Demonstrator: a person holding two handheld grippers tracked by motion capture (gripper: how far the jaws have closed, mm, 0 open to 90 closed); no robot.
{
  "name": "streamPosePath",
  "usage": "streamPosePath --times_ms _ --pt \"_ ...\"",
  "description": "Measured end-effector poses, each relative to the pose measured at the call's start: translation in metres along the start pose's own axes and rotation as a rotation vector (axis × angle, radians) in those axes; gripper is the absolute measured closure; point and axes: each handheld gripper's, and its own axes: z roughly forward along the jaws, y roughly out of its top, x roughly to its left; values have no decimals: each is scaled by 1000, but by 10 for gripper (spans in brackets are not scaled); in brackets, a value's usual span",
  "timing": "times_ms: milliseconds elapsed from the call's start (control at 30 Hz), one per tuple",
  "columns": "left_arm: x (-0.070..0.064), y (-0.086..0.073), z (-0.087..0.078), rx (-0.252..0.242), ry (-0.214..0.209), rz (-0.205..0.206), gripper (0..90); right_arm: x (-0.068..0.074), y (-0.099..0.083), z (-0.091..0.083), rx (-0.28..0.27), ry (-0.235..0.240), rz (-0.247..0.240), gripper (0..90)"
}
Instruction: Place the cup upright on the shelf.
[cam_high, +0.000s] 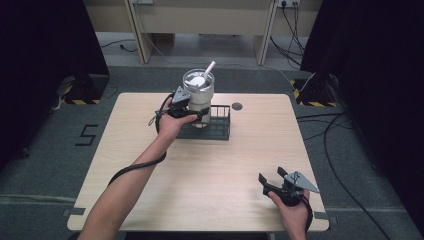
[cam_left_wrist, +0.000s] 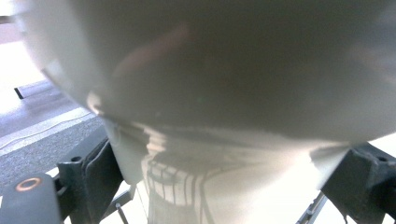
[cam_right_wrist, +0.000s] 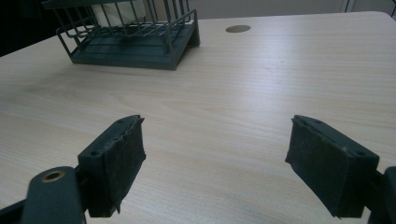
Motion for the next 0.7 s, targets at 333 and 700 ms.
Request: streamPosePath --times_ms 333,700 --pt "0 -8 2 10 4 -9 98 0 0 0 1 1 -1 192" --pt "2 -13 3 -7 0 -35 95 1 0 0 3 -1 -3 192"
